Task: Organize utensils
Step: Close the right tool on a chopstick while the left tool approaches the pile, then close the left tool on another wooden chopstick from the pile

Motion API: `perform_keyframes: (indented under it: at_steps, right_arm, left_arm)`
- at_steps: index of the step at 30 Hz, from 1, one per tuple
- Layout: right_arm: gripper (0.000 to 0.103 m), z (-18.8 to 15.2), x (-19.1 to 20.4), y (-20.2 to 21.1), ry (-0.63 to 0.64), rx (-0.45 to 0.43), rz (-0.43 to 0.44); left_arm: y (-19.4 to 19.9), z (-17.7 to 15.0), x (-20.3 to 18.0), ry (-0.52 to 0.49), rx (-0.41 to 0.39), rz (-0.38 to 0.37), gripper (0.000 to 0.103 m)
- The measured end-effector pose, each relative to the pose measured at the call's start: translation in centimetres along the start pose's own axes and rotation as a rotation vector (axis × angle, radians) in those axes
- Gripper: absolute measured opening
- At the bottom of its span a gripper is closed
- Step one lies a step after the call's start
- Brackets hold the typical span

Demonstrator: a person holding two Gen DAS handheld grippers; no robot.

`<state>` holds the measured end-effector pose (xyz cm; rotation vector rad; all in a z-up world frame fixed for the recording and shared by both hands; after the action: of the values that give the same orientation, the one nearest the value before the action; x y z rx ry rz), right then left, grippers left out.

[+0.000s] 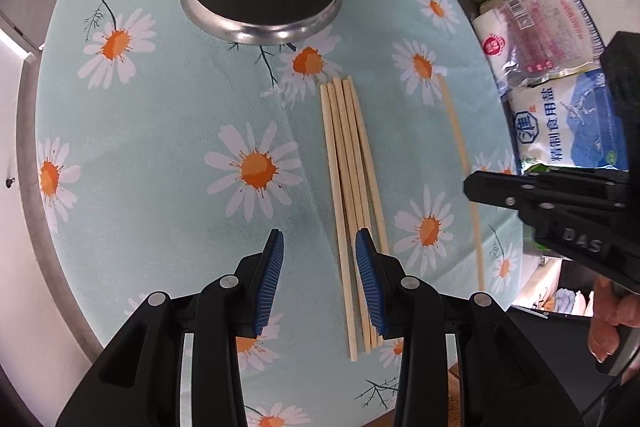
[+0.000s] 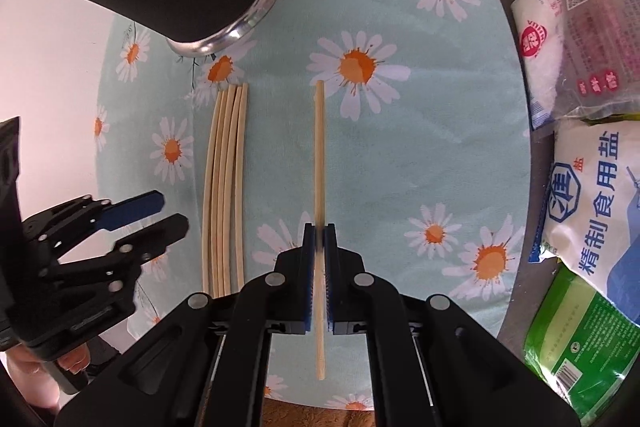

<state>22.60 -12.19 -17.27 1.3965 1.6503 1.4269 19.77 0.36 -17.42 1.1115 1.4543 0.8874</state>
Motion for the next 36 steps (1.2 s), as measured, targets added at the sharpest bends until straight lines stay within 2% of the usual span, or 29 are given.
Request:
perform_keyframes:
  at_steps: [6, 11, 16, 26, 31, 36]
  right_arm:
    - [0.006, -0.2, -1.0, 0.3, 0.015, 0.006, 0.041]
    - [0.006, -0.6, -1.3, 1.3, 0.026, -0.005, 0.060]
    - [0.006, -0.8, -1.5, 2.3, 0.032, 0.001, 0.076]
    - [0.005, -1.4, -3.5, 3.7, 0.036, -0.008, 0.097]
    - [0.005, -1.5, -3.9, 3.6, 0.034, -0.002, 0.101]
    - [0.005, -1.5, -3.8, 3.8, 0.037, -0.009, 0.109]
  left_arm:
    - [-0.6, 0.7, -0.6, 0.037, -0.005, 0.087, 0.034]
    - [-1.1, 1.0, -0.8, 0.056, 0.008, 0.102, 0.032]
    - [-2.1, 1.7, -2.2, 0.053, 0.021, 0.187, 0.029]
    - [-3.5, 2.4, -5.1, 0.029, 0.039, 0.337, 0.027]
    - [-3.8, 2.2, -6.4, 0.018, 0.035, 0.346, 0.010]
    - [-3.6, 2.1, -6.7, 0.028, 0.025, 0.343, 0.004]
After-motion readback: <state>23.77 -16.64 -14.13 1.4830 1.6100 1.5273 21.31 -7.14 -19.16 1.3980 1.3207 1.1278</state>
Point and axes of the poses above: each gripper's, at about its wrist camera, not at the fingertips, and y roughly against the way its jaws point, x to its left, z to its top, the point moved 5 cm from there along -y, roughly the way its jaws point, and after that the axes turned 14 degrees about x, right-handed, at the moved point
